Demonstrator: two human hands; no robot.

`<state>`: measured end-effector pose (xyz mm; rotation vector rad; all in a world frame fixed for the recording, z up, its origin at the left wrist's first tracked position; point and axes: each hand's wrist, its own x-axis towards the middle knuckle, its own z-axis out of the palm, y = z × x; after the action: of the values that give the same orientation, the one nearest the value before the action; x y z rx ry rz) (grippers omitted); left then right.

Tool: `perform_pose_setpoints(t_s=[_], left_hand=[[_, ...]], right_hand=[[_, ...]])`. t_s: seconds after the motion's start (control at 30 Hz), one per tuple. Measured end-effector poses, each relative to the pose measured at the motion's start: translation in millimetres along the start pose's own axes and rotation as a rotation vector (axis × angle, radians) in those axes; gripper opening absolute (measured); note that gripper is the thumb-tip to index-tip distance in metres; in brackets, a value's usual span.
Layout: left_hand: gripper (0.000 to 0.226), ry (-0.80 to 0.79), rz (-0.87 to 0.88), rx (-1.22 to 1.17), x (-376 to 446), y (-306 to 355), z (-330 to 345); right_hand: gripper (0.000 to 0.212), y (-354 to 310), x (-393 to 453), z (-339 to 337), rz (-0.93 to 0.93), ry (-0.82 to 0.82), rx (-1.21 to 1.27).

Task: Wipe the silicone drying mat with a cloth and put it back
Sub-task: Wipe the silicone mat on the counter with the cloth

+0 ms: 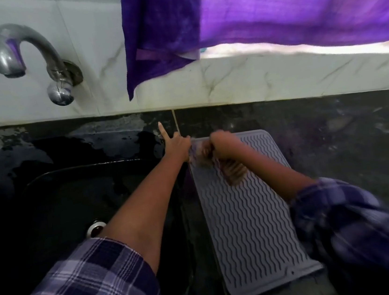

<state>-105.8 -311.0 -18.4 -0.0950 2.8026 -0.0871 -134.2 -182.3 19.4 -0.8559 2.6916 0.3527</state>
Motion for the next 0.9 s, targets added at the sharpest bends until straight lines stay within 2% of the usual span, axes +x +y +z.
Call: perform_pose_setpoints(t_s=[0.03, 0.1, 0.2, 0.3, 0.33, 0.4, 0.43, 0.5, 0.53, 0.57, 0.67, 0.73, 0.83, 0.9], left_hand=[[0.061, -0.001, -0.006, 0.008, -1, 1, 0], [0.063, -0.004, -0.013, 0.026, -1, 3, 1], [0.063, 0.024, -0.023, 0.017, -1, 3, 4], [0.064, 0.035, -0.014, 0.001, -4, 6, 2], [0.064, 0.042, -0.013, 0.002, -7, 6, 1], [0.054, 0.078, -0.012, 0.012, -14, 8, -1], [0.042, 0.125, -0.01, 0.015, -16, 9, 0], [0.019, 0.184, -0.028, 0.007, -23, 10, 4], [0.017, 0.174, -0.047, -0.003, -27, 10, 6], [0.016, 0.152, -0.061, -0.014, -30, 10, 8], [0.018, 0.113, -0.062, -0.026, -34, 8, 10], [0.019, 0.102, -0.04, -0.041, -34, 6, 13], [0.018, 0.118, -0.018, -0.017, -33, 7, 14], [0.015, 0.103, -0.008, 0.028, -40, 12, 10]], right_hand=[[0.034, -2, 12, 1, 0.043, 0.059, 0.014], [0.04, -9, 15, 13, 0.053, 0.047, 0.02], [0.04, -18, -30, 43, -0.072, 0.069, 0.027], [0.04, -28, -96, 62, -0.169, -0.085, 0.074], [0.038, -27, -102, 58, -0.213, -0.181, -0.009], [0.032, -22, -85, 33, -0.249, -0.238, -0.076], [0.03, -18, -69, 18, -0.211, -0.22, -0.08], [0.031, -16, -33, -1, -0.058, -0.062, -0.066], [0.034, -19, -17, 0, -0.006, 0.021, -0.085], [0.04, -25, -11, 2, 0.023, 0.032, -0.089], [0.056, -37, -31, 24, -0.064, -0.005, -0.051], [0.054, -37, -66, 42, -0.11, -0.018, -0.012], [0.039, -42, -127, 56, -0.206, -0.163, -0.004], [0.033, -34, -125, 42, -0.24, -0.293, -0.035]])
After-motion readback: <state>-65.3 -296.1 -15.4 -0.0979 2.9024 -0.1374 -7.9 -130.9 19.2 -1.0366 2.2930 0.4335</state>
